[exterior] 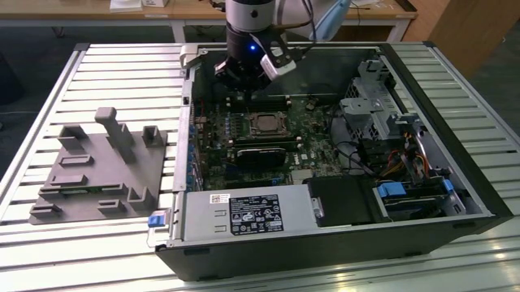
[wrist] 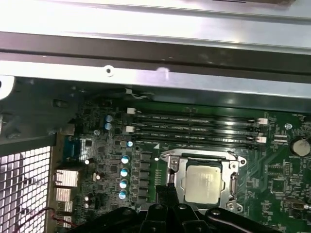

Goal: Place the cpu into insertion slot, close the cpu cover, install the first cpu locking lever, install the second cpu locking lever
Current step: 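Install the first cpu locking lever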

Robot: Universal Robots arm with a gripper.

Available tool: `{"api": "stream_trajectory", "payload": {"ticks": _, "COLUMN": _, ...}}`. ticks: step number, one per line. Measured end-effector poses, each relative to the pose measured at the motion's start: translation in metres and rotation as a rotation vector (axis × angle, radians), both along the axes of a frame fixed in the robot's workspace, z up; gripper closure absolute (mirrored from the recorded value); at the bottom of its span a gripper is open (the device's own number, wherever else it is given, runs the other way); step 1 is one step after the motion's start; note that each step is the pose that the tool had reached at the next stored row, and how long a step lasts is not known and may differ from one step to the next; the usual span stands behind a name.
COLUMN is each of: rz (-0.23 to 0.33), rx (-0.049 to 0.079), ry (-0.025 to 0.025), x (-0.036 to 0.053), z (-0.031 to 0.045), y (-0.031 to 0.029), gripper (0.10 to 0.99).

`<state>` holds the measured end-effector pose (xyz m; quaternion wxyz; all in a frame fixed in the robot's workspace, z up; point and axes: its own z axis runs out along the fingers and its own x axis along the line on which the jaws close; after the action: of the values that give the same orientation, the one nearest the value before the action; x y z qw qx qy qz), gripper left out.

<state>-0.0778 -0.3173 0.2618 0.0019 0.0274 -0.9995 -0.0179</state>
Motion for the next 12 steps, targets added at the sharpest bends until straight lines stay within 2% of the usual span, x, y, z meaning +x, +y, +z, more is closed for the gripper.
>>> {"api": "stream_trajectory", "payload": {"ticks": 6, "rz": 0.000, "rx": 0.001, "ry": 0.0001, "x": -0.0051, "z": -0.0016, "y": 0.0006, "gripper": 0.980}}
{"api": "stream_trajectory", "payload": {"ticks": 12, "rz": 0.000, "rx": 0.001, "ry": 0.0000, "x": -0.0129, "z": -0.0037, "y": 0.0036, "gripper": 0.980}}
